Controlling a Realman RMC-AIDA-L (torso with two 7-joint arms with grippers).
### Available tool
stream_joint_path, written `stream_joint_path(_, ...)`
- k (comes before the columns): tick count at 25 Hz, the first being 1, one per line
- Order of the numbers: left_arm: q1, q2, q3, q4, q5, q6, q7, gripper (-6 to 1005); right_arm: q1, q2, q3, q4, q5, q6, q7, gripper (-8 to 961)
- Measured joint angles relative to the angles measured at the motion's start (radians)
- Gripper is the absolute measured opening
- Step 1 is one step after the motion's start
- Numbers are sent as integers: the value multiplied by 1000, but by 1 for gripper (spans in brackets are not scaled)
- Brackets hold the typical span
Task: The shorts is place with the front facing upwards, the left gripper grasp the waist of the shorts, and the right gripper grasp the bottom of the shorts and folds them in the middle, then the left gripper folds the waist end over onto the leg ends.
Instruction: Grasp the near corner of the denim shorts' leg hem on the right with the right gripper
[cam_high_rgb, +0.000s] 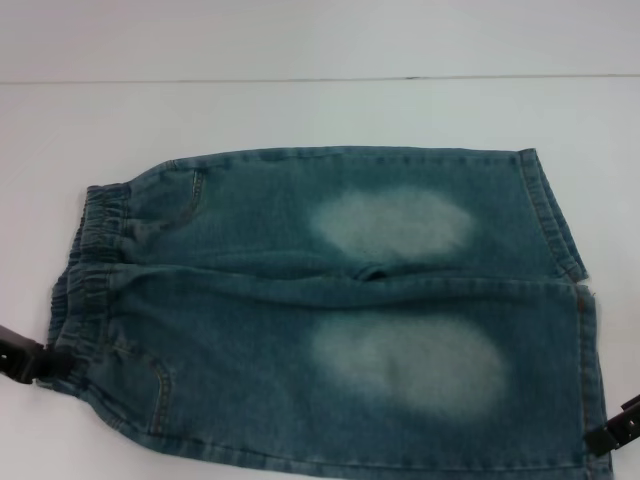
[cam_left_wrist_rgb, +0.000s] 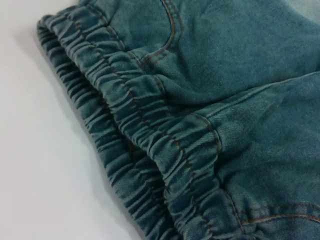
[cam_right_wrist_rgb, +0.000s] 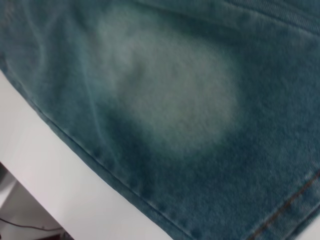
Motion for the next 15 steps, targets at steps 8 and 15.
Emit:
stream_joint_path(8, -6, 0, 0, -10, 5, -10, 0, 58, 12, 6, -33, 40, -16, 1, 19, 941)
stream_joint_path(15, -8, 0, 0, -14, 8, -11, 0, 59, 13, 8, -43, 63, -17, 8, 23, 942)
